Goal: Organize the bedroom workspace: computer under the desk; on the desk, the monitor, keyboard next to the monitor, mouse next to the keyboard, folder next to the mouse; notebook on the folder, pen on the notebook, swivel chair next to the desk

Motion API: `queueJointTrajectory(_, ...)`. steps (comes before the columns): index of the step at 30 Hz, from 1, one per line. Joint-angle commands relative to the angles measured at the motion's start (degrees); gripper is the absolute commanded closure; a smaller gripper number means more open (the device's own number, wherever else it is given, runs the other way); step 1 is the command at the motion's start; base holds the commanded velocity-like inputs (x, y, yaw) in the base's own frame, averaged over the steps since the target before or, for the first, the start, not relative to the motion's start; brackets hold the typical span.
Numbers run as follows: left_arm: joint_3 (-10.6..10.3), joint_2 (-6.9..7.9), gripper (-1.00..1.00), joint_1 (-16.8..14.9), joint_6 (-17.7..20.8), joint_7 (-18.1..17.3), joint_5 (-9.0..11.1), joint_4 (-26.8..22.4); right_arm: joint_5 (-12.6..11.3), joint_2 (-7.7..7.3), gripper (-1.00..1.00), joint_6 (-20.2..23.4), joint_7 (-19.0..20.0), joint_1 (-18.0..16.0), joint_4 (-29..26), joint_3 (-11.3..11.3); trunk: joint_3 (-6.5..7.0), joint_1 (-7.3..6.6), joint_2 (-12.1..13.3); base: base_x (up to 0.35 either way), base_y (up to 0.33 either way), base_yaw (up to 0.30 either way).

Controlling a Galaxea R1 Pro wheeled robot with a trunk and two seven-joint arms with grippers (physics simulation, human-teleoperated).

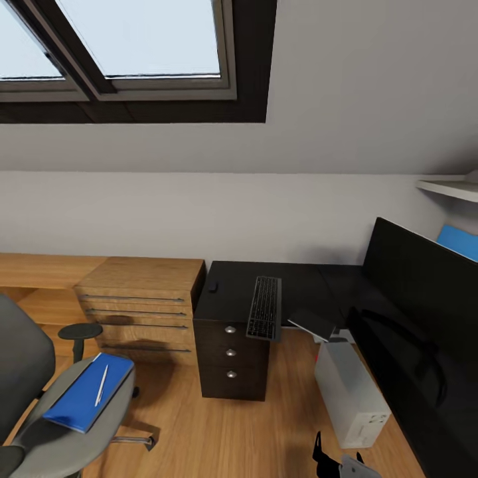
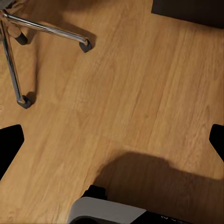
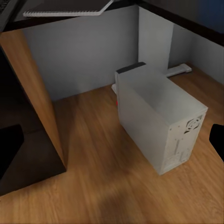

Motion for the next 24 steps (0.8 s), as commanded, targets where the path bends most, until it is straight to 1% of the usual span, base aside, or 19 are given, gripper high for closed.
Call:
queueJointTrajectory(1,-0.4,0.06,-1.00,-0.1,-0.4,0.4,0.6,0.0,-0.3,0.04,-1.00,-0.2,-0.2,0.0,0.0,0.4,0.09,-0.21,0.3,-0.062,0.000,0.000)
queueJointTrajectory(4,-0.4,0.06,-1.00,-0.1,-0.5,0.4,0.6,0.0,-0.3,0.17,-1.00,-0.2,-0.2,0.0,0.1,0.4,0.63,-0.87,1.5,-0.175,0.000,0.000)
queueJointTrajectory(7,-0.3,0.06,-1.00,-0.1,-1.6,0.4,0.6,0.0,-0.3,0.38,-1.00,-0.2,-0.2,0.0,0.1,0.4,1.16,-1.53,2.7,-0.291,0.000,0.000)
queueJointTrajectory(9,-0.3,0.06,-1.00,-0.1,-3.9,0.4,0.5,0.0,-0.4,0.45,-1.00,-0.2,-0.2,0.0,0.1,0.3,1.52,-1.96,3.5,-0.322,0.000,0.000)
queueJointTrajectory(13,-0.3,0.03,-1.00,-0.1,-4.5,0.4,0.5,0.0,-0.4,0.45,-1.00,-0.2,-0.2,0.0,0.1,0.3,2.24,-2.84,5.1,-0.334,0.000,0.000)
queueJointTrajectory(24,-0.5,0.04,-1.00,-0.1,-4.8,0.4,0.6,0.1,-0.3,0.45,-1.00,-0.2,-0.2,0.0,0.0,0.3,4.22,-5.26,9.6,-0.338,0.000,0.000)
